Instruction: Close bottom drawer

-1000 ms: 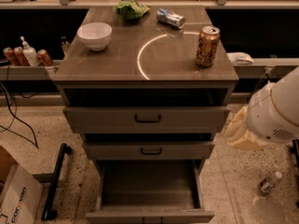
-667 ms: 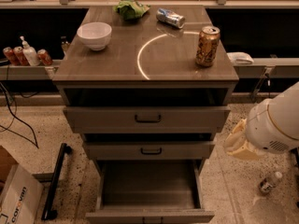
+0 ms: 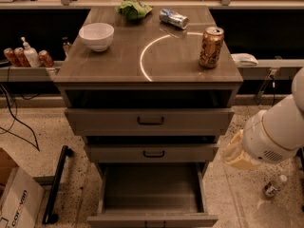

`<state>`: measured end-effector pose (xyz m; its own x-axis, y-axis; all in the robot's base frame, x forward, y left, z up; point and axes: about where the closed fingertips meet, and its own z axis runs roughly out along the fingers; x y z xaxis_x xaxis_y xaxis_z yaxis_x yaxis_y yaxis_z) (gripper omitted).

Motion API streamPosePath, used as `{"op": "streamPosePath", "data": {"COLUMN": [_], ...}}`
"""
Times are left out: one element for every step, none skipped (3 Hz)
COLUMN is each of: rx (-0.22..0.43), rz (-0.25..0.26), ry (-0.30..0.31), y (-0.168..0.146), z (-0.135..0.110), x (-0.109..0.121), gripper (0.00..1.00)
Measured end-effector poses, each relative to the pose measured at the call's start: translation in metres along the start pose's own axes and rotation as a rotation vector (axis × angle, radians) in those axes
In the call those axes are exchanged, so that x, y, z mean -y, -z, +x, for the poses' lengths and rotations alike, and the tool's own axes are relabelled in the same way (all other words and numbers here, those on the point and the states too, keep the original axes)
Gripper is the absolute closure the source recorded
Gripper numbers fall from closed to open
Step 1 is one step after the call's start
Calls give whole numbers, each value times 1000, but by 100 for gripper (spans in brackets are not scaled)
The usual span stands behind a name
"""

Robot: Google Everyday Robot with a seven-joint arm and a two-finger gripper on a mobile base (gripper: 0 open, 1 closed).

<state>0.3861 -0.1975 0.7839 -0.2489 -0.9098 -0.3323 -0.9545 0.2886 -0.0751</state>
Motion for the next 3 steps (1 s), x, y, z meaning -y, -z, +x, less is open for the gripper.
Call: {"op": "streamPosePath", "data": {"rx": [13,26,26], "rz": [-27,-65,-65], "ry": [-10,-29,-29], "y": [-28,-84,-84], "z": [4,15,15], "x": [-2,-14,-14], "gripper": [100,100,100]}}
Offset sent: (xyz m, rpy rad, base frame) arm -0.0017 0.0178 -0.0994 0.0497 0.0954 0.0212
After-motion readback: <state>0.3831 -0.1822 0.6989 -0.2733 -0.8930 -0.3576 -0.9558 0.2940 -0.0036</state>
